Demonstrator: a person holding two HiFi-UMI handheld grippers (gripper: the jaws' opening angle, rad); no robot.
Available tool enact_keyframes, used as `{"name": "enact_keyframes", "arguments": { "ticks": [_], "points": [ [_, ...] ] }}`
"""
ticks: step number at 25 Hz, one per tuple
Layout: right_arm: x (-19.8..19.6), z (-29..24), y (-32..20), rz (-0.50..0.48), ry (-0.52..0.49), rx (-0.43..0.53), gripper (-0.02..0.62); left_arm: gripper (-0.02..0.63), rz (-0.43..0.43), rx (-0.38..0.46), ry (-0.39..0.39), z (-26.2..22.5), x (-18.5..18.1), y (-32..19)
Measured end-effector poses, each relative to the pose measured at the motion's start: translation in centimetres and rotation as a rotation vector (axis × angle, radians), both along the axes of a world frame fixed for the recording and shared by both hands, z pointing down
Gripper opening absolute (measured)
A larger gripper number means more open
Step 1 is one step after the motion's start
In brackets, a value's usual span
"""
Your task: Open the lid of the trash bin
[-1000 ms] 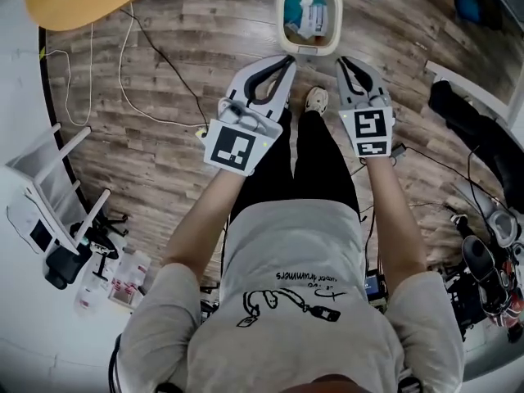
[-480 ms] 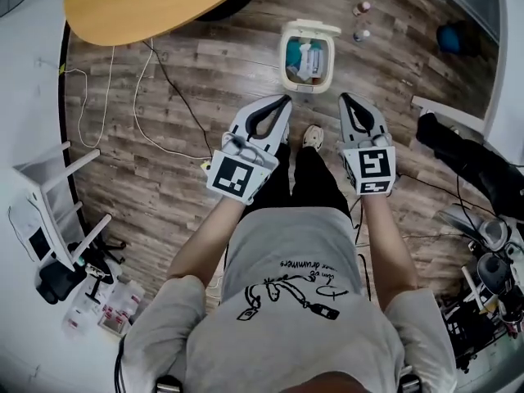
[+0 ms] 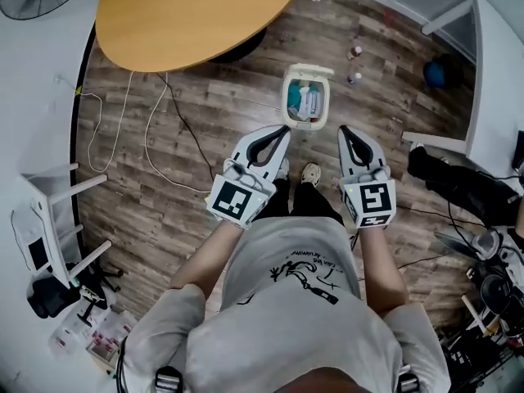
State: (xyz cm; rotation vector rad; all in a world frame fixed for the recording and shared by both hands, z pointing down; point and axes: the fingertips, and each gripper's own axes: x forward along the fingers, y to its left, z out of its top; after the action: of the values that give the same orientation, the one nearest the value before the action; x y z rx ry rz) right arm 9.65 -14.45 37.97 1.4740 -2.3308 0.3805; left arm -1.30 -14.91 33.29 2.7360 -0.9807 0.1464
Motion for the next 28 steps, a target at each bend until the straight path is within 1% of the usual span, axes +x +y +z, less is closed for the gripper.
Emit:
{"name": "enact_keyframes", "arguments": {
  "ticks": [5, 13, 20, 28],
  "points": [
    [-0.2, -3.9, 0.4, 0.005, -0.012, 0.052, 0.008, 0.02, 0.004, 0.056, -0.011, -3.0, -0.6, 0.0],
    [0.0, -9.4, 0.6, 0.017, -0.04, 0.126, 0.008, 0.02, -0.012, 0.082, 0.011, -7.1, -1.2, 0.2],
    [0.7, -13.6, 0.4, -0.007, -0.055, 0.192, 0.008, 0.02, -0.044, 0.116, 0.018, -10.3, -1.6, -0.7],
    [1.1, -17.4, 0.8, -0.01, -0.073, 0.244, 0.008, 0.02, -0.027, 0.147, 0.025, -13.4, -1.1, -0.2]
  ]
}}
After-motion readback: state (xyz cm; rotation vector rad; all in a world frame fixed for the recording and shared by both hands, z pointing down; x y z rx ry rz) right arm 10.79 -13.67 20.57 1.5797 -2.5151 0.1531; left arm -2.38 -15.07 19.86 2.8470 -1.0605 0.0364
